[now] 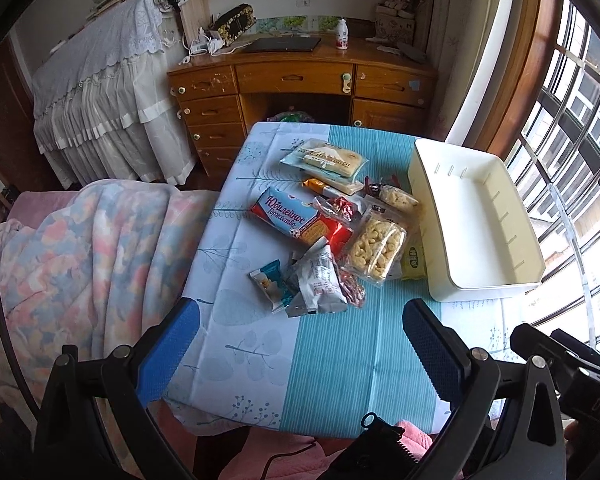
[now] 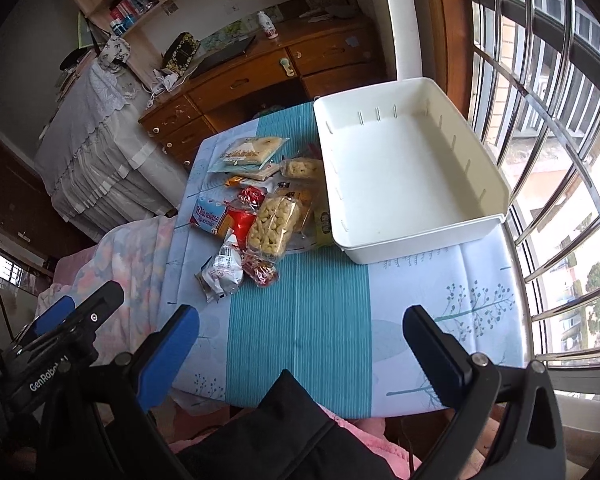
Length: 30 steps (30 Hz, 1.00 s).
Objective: Organize snacks
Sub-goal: 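Lower the left tool to the blue candy while the right tool approaches the white chip bag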
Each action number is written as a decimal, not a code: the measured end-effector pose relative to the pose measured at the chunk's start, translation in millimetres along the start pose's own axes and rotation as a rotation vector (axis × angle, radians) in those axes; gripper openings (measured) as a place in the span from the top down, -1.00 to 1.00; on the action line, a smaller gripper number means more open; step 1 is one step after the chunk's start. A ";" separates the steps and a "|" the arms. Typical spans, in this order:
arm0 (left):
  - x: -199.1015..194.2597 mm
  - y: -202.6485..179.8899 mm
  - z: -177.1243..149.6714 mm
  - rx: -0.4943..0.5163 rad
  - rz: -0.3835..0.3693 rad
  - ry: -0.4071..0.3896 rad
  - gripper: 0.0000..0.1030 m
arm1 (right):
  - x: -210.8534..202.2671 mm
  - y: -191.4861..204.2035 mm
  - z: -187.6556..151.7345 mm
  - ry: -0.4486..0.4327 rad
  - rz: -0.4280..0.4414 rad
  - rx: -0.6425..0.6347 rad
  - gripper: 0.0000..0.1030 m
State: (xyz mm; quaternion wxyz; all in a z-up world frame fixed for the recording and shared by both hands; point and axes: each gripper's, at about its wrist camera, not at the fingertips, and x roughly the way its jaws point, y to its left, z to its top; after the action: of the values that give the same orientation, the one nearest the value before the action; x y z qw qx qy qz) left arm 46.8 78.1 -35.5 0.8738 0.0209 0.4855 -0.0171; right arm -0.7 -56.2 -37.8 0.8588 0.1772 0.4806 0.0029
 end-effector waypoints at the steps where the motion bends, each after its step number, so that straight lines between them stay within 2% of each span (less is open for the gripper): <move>1: 3.6 4.9 2.7 0.003 -0.008 0.009 -0.96 | 5.0 2.8 1.0 0.013 0.003 0.014 -0.99; 6: 22.5 24.3 16.6 0.048 -0.044 0.049 -0.96 | 27.0 13.6 5.1 0.042 0.022 0.097 -0.98; 14: 61.5 40.7 32.1 0.187 -0.113 0.153 -0.96 | 67.8 27.8 7.2 0.108 0.065 0.260 -0.94; 25: 118.8 42.3 41.2 0.536 -0.180 0.266 -0.96 | 119.6 26.0 -9.6 0.214 0.141 0.577 -0.87; 30: 150.5 45.4 43.2 0.626 -0.222 0.347 -0.96 | 143.2 25.8 -21.5 0.242 0.180 0.728 -0.87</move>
State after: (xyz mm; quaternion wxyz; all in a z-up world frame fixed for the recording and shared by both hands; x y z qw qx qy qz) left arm 165.2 119.7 -139.6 0.7225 0.2370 0.5970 -0.2557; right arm 62.9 -0.4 -158.1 0.6732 0.5100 0.5306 -0.0717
